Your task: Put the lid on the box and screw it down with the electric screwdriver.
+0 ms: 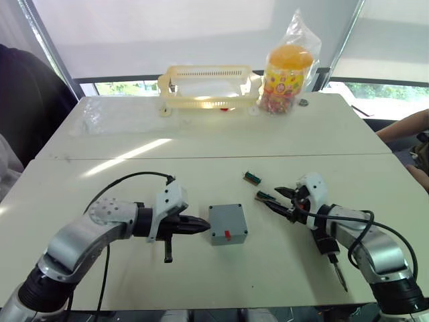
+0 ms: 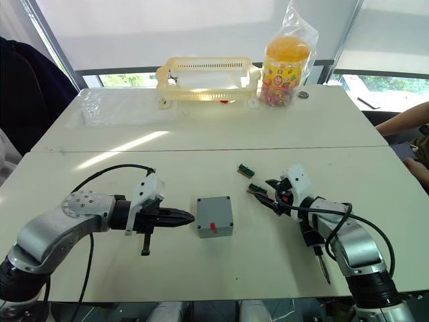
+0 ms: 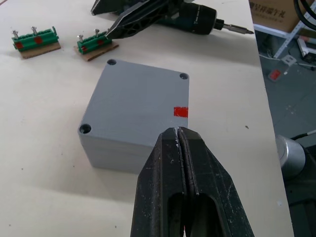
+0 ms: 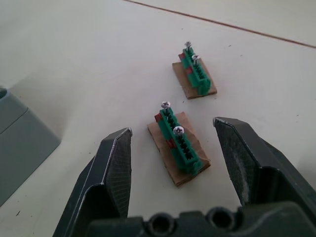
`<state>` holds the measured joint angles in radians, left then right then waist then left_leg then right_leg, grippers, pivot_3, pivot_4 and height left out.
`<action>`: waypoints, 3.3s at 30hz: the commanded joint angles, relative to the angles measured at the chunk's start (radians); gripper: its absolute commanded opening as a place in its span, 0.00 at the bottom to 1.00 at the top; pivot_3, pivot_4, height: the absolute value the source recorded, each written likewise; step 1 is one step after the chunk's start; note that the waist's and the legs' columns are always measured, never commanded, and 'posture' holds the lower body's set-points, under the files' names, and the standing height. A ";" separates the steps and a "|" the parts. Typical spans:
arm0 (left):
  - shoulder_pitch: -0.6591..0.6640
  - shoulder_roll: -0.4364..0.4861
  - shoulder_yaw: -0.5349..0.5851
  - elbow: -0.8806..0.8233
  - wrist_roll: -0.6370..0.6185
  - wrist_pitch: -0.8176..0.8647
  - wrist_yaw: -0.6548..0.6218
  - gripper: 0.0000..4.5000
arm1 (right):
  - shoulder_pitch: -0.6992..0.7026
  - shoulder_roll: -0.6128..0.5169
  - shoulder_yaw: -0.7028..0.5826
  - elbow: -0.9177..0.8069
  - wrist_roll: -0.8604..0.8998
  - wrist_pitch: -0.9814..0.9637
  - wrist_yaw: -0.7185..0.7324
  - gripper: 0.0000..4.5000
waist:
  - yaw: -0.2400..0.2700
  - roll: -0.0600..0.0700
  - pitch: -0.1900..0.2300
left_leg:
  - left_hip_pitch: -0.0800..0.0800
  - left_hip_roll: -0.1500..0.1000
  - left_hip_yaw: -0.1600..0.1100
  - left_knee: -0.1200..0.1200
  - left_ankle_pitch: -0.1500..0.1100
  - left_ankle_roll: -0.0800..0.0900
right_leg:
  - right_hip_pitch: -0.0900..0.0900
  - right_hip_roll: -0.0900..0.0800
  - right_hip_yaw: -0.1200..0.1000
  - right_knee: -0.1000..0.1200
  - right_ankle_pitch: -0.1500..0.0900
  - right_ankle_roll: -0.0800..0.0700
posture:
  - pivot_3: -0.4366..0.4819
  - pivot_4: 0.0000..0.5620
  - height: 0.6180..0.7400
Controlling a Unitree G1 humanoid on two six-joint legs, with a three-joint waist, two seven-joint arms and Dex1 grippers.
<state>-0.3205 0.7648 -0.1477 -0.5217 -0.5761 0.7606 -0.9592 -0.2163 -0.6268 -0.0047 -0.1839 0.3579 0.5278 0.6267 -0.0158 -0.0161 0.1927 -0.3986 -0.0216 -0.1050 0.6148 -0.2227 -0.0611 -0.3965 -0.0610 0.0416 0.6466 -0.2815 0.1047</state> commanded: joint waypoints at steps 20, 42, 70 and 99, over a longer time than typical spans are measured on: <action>0.032 0.008 -0.016 -0.039 0.037 -0.033 0.021 0.00 | -0.035 0.076 -0.014 0.080 -0.038 -0.082 0.022 0.01 | 0.000 0.000 0.000 | 0.000 0.000 0.000 0.000 0.000 0.000 | 0.000 0.000 0.000 0.000 0.000 0.000 | 0.48 0.27 1.00; 0.020 -0.002 0.052 0.004 -0.012 -0.017 0.018 0.00 | -0.043 0.056 -0.088 -0.051 -0.005 -0.050 0.001 0.01 | 0.000 0.000 0.000 | 0.001 0.000 0.000 0.000 0.000 0.000 | 0.000 0.000 0.000 0.001 0.001 0.001 | 0.48 0.27 1.00; 0.062 0.037 0.122 -0.005 -0.040 -0.015 0.059 0.00 | -0.012 0.058 0.068 -0.282 0.081 0.077 0.065 0.01 | 0.001 0.001 0.000 | 0.000 0.000 -0.001 0.000 0.000 0.000 | 0.000 0.000 0.000 0.002 0.000 0.000 | 0.48 0.27 1.00; 0.055 0.013 0.082 0.018 0.024 -0.039 0.062 0.00 | 0.000 0.057 0.076 -0.268 0.068 0.091 0.099 0.01 | 0.001 0.001 0.000 | 0.000 0.000 -0.001 0.000 0.000 0.000 | 0.000 0.000 0.000 0.002 0.000 0.001 | 0.48 0.27 1.00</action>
<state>-0.2568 0.7802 -0.0658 -0.4901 -0.5558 0.7357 -0.9008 -0.2110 -0.5662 0.0744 -0.4314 0.4164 0.6275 0.7210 -0.0144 -0.0156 0.1927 -0.3981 -0.0215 -0.1056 0.6151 -0.2227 -0.0611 -0.3966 -0.0610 0.0414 0.6486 -0.2810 0.1053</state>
